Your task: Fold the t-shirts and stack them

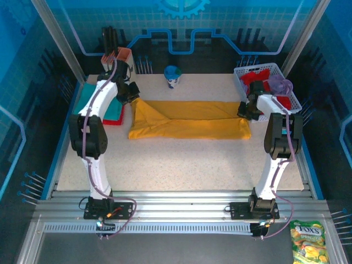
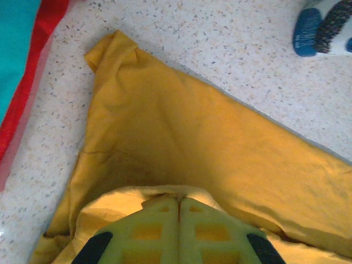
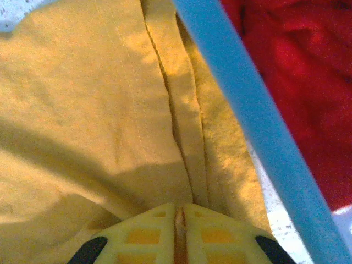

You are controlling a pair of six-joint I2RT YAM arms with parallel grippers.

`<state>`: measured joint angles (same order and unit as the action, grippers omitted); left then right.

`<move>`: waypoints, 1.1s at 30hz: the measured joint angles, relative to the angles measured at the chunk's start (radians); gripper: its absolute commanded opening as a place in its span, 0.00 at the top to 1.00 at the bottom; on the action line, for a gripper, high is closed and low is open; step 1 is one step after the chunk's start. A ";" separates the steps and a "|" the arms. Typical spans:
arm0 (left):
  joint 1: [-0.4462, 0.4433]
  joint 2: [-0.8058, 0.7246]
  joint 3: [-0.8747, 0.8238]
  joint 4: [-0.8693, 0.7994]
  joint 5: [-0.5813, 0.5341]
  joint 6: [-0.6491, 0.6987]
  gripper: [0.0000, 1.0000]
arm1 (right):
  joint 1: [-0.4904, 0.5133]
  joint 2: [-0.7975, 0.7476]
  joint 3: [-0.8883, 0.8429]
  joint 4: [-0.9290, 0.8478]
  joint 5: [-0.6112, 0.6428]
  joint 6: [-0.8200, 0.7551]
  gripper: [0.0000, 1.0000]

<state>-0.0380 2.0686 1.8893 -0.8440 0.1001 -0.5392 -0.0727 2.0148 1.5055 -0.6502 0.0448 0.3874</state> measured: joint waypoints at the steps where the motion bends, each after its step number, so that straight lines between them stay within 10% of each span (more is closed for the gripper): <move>1: 0.000 0.023 0.011 0.000 -0.002 0.000 1.00 | 0.001 0.003 0.004 0.002 0.001 0.000 0.85; 4: 0.003 0.089 0.064 -0.016 -0.013 0.000 0.89 | 0.005 0.006 0.006 0.003 0.005 -0.006 0.67; 7: 0.009 0.150 0.134 -0.034 -0.025 0.008 0.39 | 0.011 0.007 0.008 0.005 0.007 -0.006 0.35; 8: 0.011 0.168 0.161 -0.047 -0.027 0.011 0.36 | 0.013 0.007 0.008 0.006 0.008 -0.006 0.32; 14: 0.019 0.161 0.168 -0.060 -0.034 0.018 0.32 | 0.038 -0.037 -0.041 0.039 0.007 -0.025 0.06; 25: -0.113 -0.315 -0.442 0.114 0.078 -0.061 0.44 | 0.114 -0.288 -0.224 0.106 -0.033 -0.021 0.02; 33: -0.163 -0.300 -0.632 0.286 0.108 -0.152 0.48 | 0.156 -0.467 -0.371 0.121 -0.054 0.005 0.02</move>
<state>-0.2005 1.7683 1.2572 -0.5575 0.2085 -0.6914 0.0834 1.5478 1.1343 -0.5297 -0.0090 0.3927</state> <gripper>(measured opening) 0.525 0.981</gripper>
